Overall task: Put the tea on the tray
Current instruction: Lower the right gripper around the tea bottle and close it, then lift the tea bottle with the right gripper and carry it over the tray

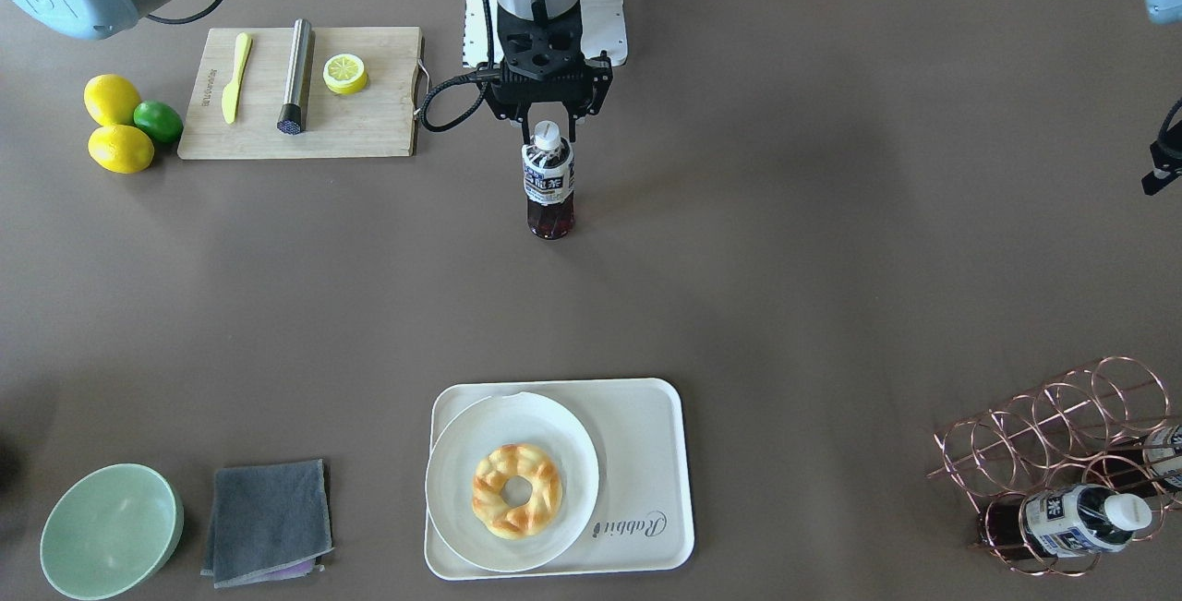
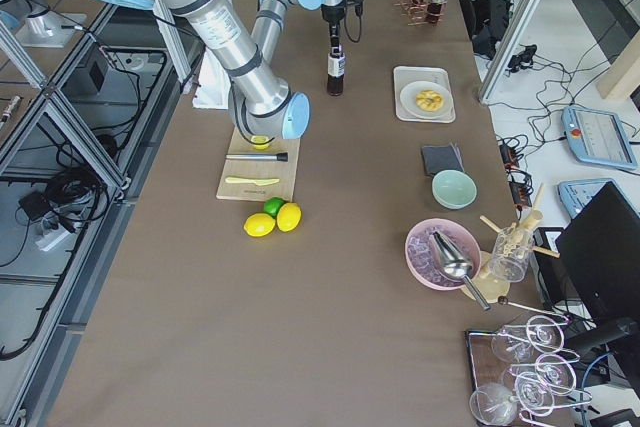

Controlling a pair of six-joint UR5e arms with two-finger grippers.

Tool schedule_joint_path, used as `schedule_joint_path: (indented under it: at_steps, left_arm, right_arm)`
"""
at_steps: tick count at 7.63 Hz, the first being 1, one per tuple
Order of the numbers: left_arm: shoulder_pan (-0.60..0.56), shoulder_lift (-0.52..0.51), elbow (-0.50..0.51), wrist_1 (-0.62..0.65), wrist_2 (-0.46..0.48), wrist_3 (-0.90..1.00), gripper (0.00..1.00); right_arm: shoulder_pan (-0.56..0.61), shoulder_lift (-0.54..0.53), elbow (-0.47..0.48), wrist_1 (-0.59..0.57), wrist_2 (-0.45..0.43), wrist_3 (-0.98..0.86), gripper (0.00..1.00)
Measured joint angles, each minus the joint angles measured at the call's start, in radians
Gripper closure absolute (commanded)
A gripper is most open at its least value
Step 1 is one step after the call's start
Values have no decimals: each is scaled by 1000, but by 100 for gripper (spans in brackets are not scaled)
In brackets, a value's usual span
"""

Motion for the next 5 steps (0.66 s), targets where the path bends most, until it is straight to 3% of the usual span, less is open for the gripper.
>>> schedule_joint_path:
  at_steps: [3, 4, 5]
  left_arm:
    - [0, 7, -2, -1, 0, 1, 13]
    - [0, 7, -2, -1, 0, 1, 13]
    - [0, 7, -2, -1, 0, 1, 13]
  right_arm:
    - [11, -1, -3, 0, -1, -3, 49]
    - [4, -2, -5, 1, -3, -1, 68]
    - [-1, -1, -4, 1, -4, 1, 98]
